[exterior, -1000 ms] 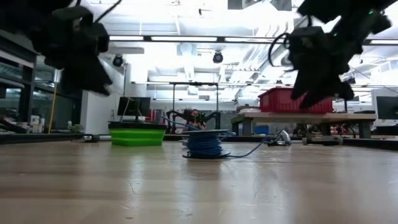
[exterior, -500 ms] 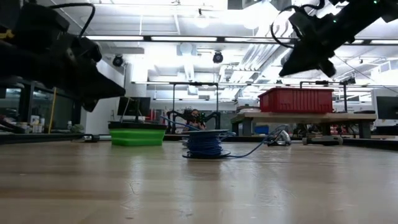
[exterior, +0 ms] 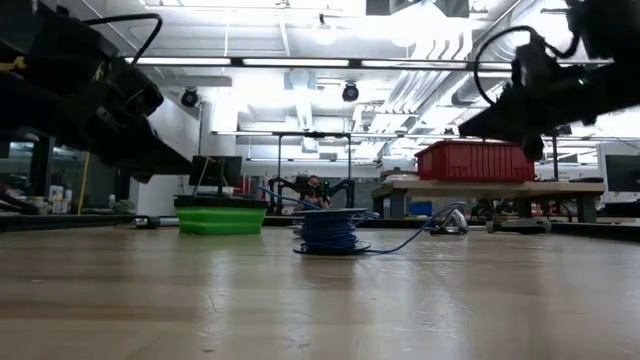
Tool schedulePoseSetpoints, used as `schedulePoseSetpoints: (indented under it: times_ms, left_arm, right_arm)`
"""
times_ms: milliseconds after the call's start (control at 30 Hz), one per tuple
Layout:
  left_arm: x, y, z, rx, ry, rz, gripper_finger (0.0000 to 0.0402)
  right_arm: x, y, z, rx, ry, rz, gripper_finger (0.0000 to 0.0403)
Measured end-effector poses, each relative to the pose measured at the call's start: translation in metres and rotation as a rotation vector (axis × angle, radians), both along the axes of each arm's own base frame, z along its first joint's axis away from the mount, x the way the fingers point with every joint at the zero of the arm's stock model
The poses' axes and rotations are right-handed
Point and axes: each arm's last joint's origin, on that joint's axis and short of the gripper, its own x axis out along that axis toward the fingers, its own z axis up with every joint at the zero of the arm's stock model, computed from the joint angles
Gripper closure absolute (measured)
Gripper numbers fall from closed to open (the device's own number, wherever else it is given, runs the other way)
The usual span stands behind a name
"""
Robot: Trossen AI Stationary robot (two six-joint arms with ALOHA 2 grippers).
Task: Coil cords
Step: Return to Home Position
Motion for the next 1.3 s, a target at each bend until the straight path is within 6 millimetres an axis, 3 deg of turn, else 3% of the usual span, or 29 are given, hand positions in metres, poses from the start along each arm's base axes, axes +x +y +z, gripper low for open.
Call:
schedulePoseSetpoints:
  times_ms: [133,300,400,767,967,1100,1300]
  left_arm:
    - [0.000,0.000,-0.001,-0.008,0.011,0.002,0.0398]
    - [-0.001,0.000,-0.001,-0.008,0.014,0.003,0.0398]
    - [-0.001,0.000,-0.001,-0.007,0.015,0.003,0.0398]
    - [-0.001,0.000,-0.001,-0.008,0.012,0.003,0.0398]
    - [-0.013,0.000,-0.008,-0.008,0.132,0.006,0.0398]
    - [-0.023,0.000,-0.008,-0.008,0.179,0.007,0.0398]
    - [-0.032,0.000,0.003,-0.008,0.105,0.006,0.0398]
  right_arm:
    - [-0.009,-0.004,-0.018,-0.062,0.064,0.055,0.0403]
    - [-0.017,-0.013,-0.038,-0.262,0.368,0.026,0.0403]
    - [-0.020,-0.017,-0.042,-0.324,0.463,-0.004,0.0403]
    - [-0.022,-0.017,-0.046,-0.346,0.518,0.027,0.0403]
    - [-0.031,-0.016,-0.037,-0.348,0.447,0.034,0.0403]
    - [-0.036,-0.015,-0.017,-0.359,0.227,0.019,0.0403]
    - [-0.051,-0.014,0.006,-0.378,-0.028,-0.034,0.0403]
